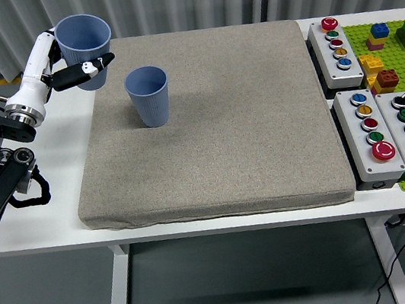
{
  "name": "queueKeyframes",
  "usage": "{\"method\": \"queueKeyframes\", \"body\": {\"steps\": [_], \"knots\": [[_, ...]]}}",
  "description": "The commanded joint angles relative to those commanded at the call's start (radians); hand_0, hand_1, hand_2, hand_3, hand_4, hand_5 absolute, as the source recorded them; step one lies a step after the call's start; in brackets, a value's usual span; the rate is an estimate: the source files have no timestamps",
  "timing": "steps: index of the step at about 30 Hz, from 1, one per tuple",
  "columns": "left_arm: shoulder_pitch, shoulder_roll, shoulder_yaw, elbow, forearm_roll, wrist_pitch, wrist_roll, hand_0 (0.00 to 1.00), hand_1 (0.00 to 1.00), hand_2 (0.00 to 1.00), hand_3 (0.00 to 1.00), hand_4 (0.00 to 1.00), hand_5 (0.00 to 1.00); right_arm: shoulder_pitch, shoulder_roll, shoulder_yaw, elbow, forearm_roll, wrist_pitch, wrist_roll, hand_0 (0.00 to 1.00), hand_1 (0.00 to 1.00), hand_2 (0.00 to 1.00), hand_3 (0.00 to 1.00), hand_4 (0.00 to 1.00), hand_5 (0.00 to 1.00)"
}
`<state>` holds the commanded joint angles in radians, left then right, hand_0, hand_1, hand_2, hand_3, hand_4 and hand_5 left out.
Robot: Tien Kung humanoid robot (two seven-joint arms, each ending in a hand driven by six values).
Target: Pick cup pour cup place
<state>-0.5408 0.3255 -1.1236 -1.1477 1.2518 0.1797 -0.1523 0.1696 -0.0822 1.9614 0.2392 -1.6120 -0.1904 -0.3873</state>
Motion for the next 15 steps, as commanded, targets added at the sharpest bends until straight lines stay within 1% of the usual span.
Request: {"method": "queueKeyframes", "body": {"steps": [1,2,3,4,6,7,8,9,12,13,14,15], "knots": [[0.021,-0.014,-0.021,-0.014,0.002,0.008,-0.006,0.517,0.49,0.493,0.517,0.833,0.236,0.0,0.0,0.001,0.0,0.0,0.0,0.0,0.643,0.6,0.508,0.581,0.002,0.002],[0.03,-0.018,-0.031,-0.019,0.002,0.011,-0.008,0.517,0.49,0.493,0.517,0.833,0.236,0.0,0.001,0.001,0.0,0.0,0.0,0.0,0.643,0.6,0.508,0.581,0.002,0.002],[0.061,-0.039,-0.057,-0.039,-0.002,0.028,-0.021,0.517,0.49,0.493,0.517,0.833,0.236,-0.001,0.001,0.002,0.0,-0.001,0.0,0.0,0.643,0.6,0.508,0.581,0.002,0.002],[0.086,-0.054,-0.075,-0.055,-0.003,0.043,-0.031,0.517,0.492,0.492,0.516,0.832,0.239,-0.001,0.002,0.004,0.0,-0.001,0.0,0.0,0.643,0.6,0.508,0.581,0.002,0.002],[0.119,-0.067,-0.089,-0.074,-0.008,0.06,-0.042,0.517,0.492,0.492,0.516,0.832,0.239,-0.002,0.002,0.007,0.0,-0.003,0.001,0.001,0.643,0.6,0.508,0.581,0.002,0.002],[0.138,-0.072,-0.093,-0.084,-0.013,0.071,-0.049,0.517,0.492,0.492,0.516,0.832,0.239,-0.002,0.002,0.008,0.0,-0.005,0.001,0.001,0.643,0.6,0.508,0.581,0.002,0.002],[0.166,-0.083,-0.099,-0.1,-0.022,0.088,-0.063,0.517,0.492,0.492,0.516,0.832,0.239,-0.001,0.001,0.01,0.0,-0.009,0.002,0.001,0.643,0.6,0.508,0.581,0.002,0.002],[0.18,-0.087,-0.101,-0.105,-0.025,0.094,-0.067,0.517,0.492,0.492,0.516,0.832,0.239,-0.001,0.0,0.011,-0.001,-0.011,0.002,0.001,0.643,0.6,0.508,0.581,0.002,0.002],[0.233,-0.114,-0.1,-0.131,-0.056,0.138,-0.102,0.518,0.492,0.492,0.517,0.833,0.243,-0.002,0.001,0.015,-0.001,-0.019,0.004,0.001,0.642,0.6,0.508,0.581,0.002,0.002],[0.241,-0.118,-0.1,-0.135,-0.058,0.145,-0.106,0.518,0.492,0.492,0.517,0.833,0.243,-0.001,0.001,0.016,-0.001,-0.019,0.004,0.001,0.642,0.6,0.508,0.581,0.002,0.002],[0.256,-0.126,-0.089,-0.143,-0.084,0.169,-0.126,0.518,0.492,0.492,0.517,0.833,0.243,-0.002,0.001,0.017,0.0,-0.021,0.004,0.001,0.642,0.6,0.508,0.581,0.002,0.002],[0.263,-0.13,-0.083,-0.148,-0.099,0.182,-0.136,0.518,0.492,0.492,0.517,0.833,0.243,-0.002,0.0,0.018,0.0,-0.023,0.005,0.001,0.642,0.6,0.508,0.581,0.002,0.002]]}}
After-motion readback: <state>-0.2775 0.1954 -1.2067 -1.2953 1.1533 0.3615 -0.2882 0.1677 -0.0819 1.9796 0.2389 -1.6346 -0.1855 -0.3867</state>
